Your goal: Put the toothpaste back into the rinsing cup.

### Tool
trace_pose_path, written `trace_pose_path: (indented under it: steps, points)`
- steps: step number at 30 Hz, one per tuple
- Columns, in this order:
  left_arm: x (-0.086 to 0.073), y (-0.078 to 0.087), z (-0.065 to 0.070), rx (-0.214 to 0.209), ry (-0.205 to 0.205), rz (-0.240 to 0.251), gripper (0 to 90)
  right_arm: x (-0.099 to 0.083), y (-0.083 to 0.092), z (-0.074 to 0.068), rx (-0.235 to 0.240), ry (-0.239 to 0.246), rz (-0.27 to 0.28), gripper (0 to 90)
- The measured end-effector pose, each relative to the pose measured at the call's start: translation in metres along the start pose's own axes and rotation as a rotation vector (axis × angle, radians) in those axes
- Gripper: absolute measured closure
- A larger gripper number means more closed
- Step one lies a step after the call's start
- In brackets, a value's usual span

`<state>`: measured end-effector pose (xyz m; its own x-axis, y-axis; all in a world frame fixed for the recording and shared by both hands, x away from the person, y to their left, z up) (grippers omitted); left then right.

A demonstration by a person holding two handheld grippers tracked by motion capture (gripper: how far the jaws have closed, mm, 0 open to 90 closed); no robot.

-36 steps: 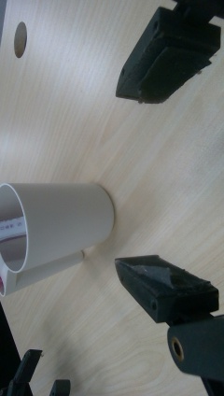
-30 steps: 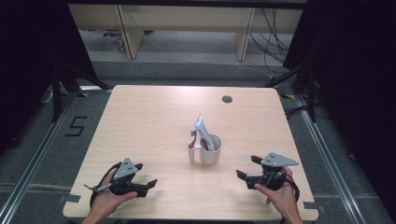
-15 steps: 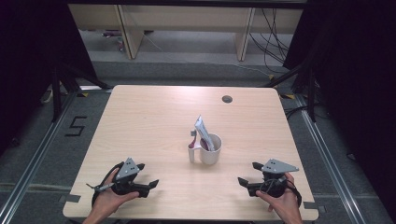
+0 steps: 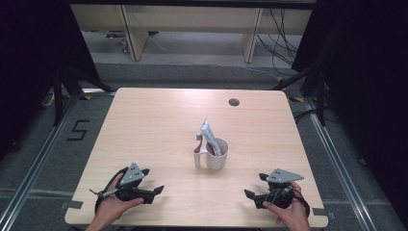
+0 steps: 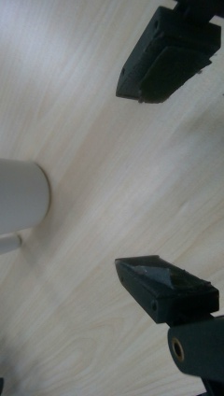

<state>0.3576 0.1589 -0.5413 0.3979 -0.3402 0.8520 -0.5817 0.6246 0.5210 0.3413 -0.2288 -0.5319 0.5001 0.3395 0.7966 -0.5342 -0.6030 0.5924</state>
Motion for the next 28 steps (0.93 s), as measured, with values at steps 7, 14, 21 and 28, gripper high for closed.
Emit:
trace_pose_path:
  steps: [7, 14, 21, 28]
  points:
    - [-0.0004, 0.0005, -0.0001, 0.002, -0.001, -0.009, 17.1, -0.0004, 0.0006, 0.0031, -0.025, 0.056, 0.003, 16.2]
    - [-0.0004, 0.0002, 0.0002, 0.002, 0.002, -0.008, 17.0, -0.0013, -0.0003, -0.0003, -0.012, 0.052, -0.005, 16.2]
    - [-0.0006, -0.0001, 0.0002, -0.001, 0.002, -0.008, 17.0, -0.0018, -0.0013, 0.0007, -0.024, 0.061, -0.011, 16.2]
    - [-0.0007, -0.0002, 0.0003, -0.002, 0.004, -0.009, 17.0, -0.0023, -0.0020, -0.0007, -0.007, 0.045, -0.018, 16.2]
Point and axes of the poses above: each handheld gripper's, and its own axes: y roughly backward along the jaws, x roughly out of its top, z roughly to its right, the point moved 6 cm from there along -y, roughly forward along the jaws, and after that the axes turned 3 degrees about z, right-handed, at the moved point
